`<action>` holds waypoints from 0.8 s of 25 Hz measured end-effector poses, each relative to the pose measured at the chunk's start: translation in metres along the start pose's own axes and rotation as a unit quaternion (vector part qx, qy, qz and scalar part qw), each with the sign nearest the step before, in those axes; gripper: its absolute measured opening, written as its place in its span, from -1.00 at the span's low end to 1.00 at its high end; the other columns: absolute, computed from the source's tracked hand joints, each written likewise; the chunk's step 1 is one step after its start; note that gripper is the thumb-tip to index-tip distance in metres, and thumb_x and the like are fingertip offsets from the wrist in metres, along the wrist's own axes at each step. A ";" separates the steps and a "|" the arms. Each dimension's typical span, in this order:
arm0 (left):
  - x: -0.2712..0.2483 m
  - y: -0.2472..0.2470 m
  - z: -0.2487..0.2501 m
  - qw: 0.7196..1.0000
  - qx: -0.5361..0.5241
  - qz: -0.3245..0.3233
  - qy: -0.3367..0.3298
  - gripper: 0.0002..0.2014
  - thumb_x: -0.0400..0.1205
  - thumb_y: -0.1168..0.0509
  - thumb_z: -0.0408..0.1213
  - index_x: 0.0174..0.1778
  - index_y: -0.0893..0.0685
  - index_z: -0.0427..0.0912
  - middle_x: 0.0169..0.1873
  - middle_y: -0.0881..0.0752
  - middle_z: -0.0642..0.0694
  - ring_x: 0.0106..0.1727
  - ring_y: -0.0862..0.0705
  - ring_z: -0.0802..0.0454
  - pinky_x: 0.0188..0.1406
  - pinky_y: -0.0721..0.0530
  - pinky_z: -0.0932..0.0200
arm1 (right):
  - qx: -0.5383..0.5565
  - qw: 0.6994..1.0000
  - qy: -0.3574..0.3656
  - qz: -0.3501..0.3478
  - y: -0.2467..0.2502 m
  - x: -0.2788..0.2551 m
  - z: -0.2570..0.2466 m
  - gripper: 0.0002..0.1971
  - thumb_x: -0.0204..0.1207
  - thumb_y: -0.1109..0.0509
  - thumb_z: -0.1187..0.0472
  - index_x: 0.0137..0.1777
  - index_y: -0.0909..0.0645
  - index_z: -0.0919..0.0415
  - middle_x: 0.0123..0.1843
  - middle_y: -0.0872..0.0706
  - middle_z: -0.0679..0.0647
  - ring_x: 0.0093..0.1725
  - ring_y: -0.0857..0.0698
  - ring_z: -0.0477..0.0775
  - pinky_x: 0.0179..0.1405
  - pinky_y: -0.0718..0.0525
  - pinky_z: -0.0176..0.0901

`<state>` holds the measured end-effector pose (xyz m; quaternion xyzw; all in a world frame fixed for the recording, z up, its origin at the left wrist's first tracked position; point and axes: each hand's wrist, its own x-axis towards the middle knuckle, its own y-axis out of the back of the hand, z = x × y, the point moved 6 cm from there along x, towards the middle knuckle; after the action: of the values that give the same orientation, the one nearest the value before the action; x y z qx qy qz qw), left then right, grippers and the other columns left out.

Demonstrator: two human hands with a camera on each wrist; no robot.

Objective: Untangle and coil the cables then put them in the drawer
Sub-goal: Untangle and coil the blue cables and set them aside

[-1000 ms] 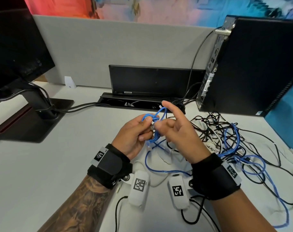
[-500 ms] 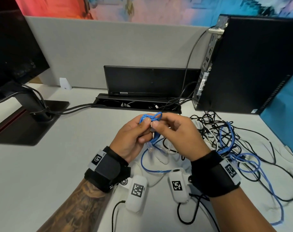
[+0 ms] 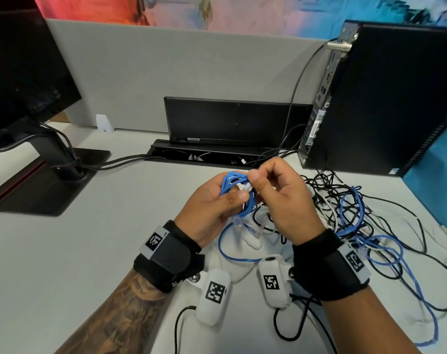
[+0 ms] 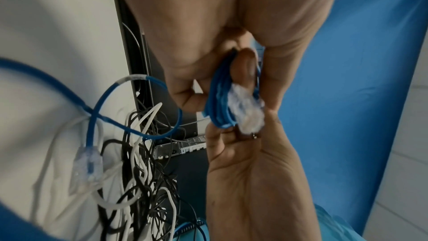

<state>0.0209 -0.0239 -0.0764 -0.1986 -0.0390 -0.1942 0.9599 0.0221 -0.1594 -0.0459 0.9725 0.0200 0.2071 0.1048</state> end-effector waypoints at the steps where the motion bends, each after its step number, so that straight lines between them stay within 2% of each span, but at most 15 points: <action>1: 0.000 0.000 0.000 1.000 0.004 -0.004 0.000 -0.56 0.64 -0.28 -0.52 0.46 -0.46 -0.45 -0.34 -0.58 0.00 -0.27 -0.60 0.07 0.19 -0.73 -0.07 | 0.015 1.000 -0.009 -0.002 0.001 0.001 0.003 -0.82 0.70 -0.39 0.19 -0.13 -0.56 0.21 -0.20 -0.66 0.11 -0.18 -0.68 0.08 -0.22 -0.76 -0.01; 2: 0.000 0.000 -0.001 1.000 0.009 -0.003 0.002 -0.54 0.63 -0.30 -0.50 0.47 -0.48 -0.43 -0.30 -0.55 -0.07 -0.18 -0.58 -0.08 0.32 -0.65 -0.26 | 0.026 1.000 -0.015 0.001 0.002 0.001 0.004 -0.82 0.70 -0.39 0.20 -0.13 -0.56 0.22 -0.20 -0.67 0.12 -0.20 -0.68 0.09 -0.23 -0.77 0.00; 3: 0.001 0.000 -0.002 1.000 0.014 -0.002 0.004 -0.55 0.63 -0.30 -0.49 0.47 -0.48 -0.42 -0.25 -0.60 -0.11 -0.10 -0.61 -0.17 0.34 -0.63 -0.28 | 0.028 0.999 -0.012 0.010 0.004 0.001 0.003 -0.83 0.69 -0.41 0.21 -0.14 -0.58 0.22 -0.21 -0.67 0.14 -0.21 -0.69 0.12 -0.24 -0.78 0.04; 5: 0.000 -0.001 -0.003 1.000 0.024 0.008 0.004 -0.59 0.68 -0.25 -0.54 0.47 -0.45 -0.47 -0.19 -0.74 0.01 -0.06 -0.74 0.00 0.07 -0.72 0.12 | 0.010 0.999 0.014 0.033 0.006 0.000 -0.002 -0.84 0.65 -0.46 0.22 -0.16 -0.62 0.19 -0.23 -0.70 0.13 -0.22 -0.69 0.24 -0.22 -0.79 0.14; 6: -0.001 -0.002 -0.003 0.999 0.035 0.013 0.000 -0.61 0.69 -0.22 -0.54 0.46 -0.45 -0.48 -0.22 -0.76 0.08 -0.10 -0.75 0.11 -0.02 -0.69 0.25 | -0.001 0.999 0.027 0.043 0.007 -0.001 -0.005 -0.85 0.63 -0.49 0.22 -0.17 -0.64 0.19 -0.24 -0.71 0.11 -0.21 -0.69 0.25 -0.20 -0.79 0.14; 7: -0.002 -0.003 -0.001 0.999 0.049 0.018 -0.008 -0.63 0.69 -0.23 -0.53 0.44 -0.48 -0.46 -0.25 -0.76 0.11 -0.14 -0.75 0.17 -0.06 -0.67 0.29 | -0.008 0.998 0.036 0.049 0.007 -0.002 -0.008 -0.86 0.61 -0.51 0.23 -0.17 -0.66 0.20 -0.23 -0.72 0.10 -0.19 -0.71 0.22 -0.20 -0.79 0.11; 8: -0.002 -0.002 0.000 0.998 0.062 0.028 -0.016 -0.64 0.68 -0.28 -0.46 0.41 -0.52 -0.41 -0.23 -0.76 0.10 -0.11 -0.75 0.14 -0.03 -0.68 0.25 | -0.013 0.998 0.044 0.049 0.007 -0.003 -0.011 -0.87 0.59 -0.53 0.24 -0.16 -0.67 0.21 -0.20 -0.73 0.13 -0.17 -0.72 0.18 -0.22 -0.79 0.07; 10: -0.001 0.002 0.001 0.995 0.078 0.053 -0.026 -0.61 0.59 -0.40 -0.26 0.33 -0.62 -0.26 -0.05 -0.78 -0.12 0.09 -0.75 -0.12 0.14 -0.72 -0.02 | -0.023 0.997 0.059 0.042 0.009 -0.004 -0.016 -0.91 0.57 -0.55 0.25 -0.12 -0.69 0.22 -0.12 -0.72 0.15 -0.11 -0.74 0.11 -0.24 -0.79 -0.05; 12: 0.001 0.008 0.001 0.993 0.088 0.070 -0.034 -0.57 0.53 -0.43 -0.13 0.31 -0.67 -0.18 0.15 -0.73 -0.35 0.24 -0.69 -0.37 0.33 -0.64 -0.28 | -0.031 0.997 0.072 0.016 0.010 -0.004 -0.018 -0.96 0.57 -0.55 0.28 -0.05 -0.74 0.16 -0.06 -0.73 0.07 -0.04 -0.75 0.03 -0.15 -0.79 -0.12; 13: 0.001 0.010 0.000 0.992 0.094 0.077 -0.037 -0.55 0.52 -0.44 -0.09 0.31 -0.67 -0.16 0.19 -0.72 -0.38 0.27 -0.67 -0.41 0.37 -0.61 -0.33 | -0.036 0.997 0.074 0.000 0.010 -0.004 -0.017 -0.93 0.58 -0.54 0.29 0.00 -0.75 0.13 -0.03 -0.73 0.03 0.00 -0.76 0.04 -0.09 -0.80 -0.09; 16: 0.002 0.012 -0.001 0.989 0.117 0.086 -0.042 -0.53 0.50 -0.45 -0.04 0.30 -0.68 -0.13 0.16 -0.75 -0.31 0.23 -0.71 -0.33 0.31 -0.66 -0.29 | -0.045 0.997 0.070 0.004 0.010 -0.003 -0.014 -0.87 0.59 -0.53 0.31 0.07 -0.78 0.10 -0.02 -0.73 0.00 0.00 -0.76 0.03 -0.07 -0.81 0.01; 18: 0.001 0.011 -0.002 0.984 0.142 0.092 -0.052 -0.56 0.49 -0.45 -0.01 0.25 -0.70 -0.10 0.07 -0.79 -0.19 0.13 -0.76 -0.19 0.18 -0.73 -0.11 | -0.046 0.995 0.087 0.031 0.011 -0.005 -0.018 -0.83 0.58 -0.53 0.33 0.10 -0.80 0.10 -0.05 -0.75 0.00 -0.04 -0.76 -0.03 -0.11 -0.79 -0.11; 20: 0.001 0.010 0.001 0.979 0.162 0.103 -0.070 -0.62 0.48 -0.44 0.04 0.17 -0.73 -0.04 -0.02 -0.80 -0.13 -0.01 -0.77 -0.10 0.04 -0.74 -0.03 | -0.049 0.991 0.116 0.043 0.010 -0.008 -0.025 -0.78 0.58 -0.53 0.32 0.17 -0.80 0.09 -0.09 -0.77 -0.04 -0.08 -0.78 -0.06 -0.10 -0.77 -0.21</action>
<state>0.0254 -0.0152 -0.0796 -0.0566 -0.1165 -0.0711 0.9890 0.0049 -0.1647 -0.0244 0.9357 -0.0199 0.3232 0.1400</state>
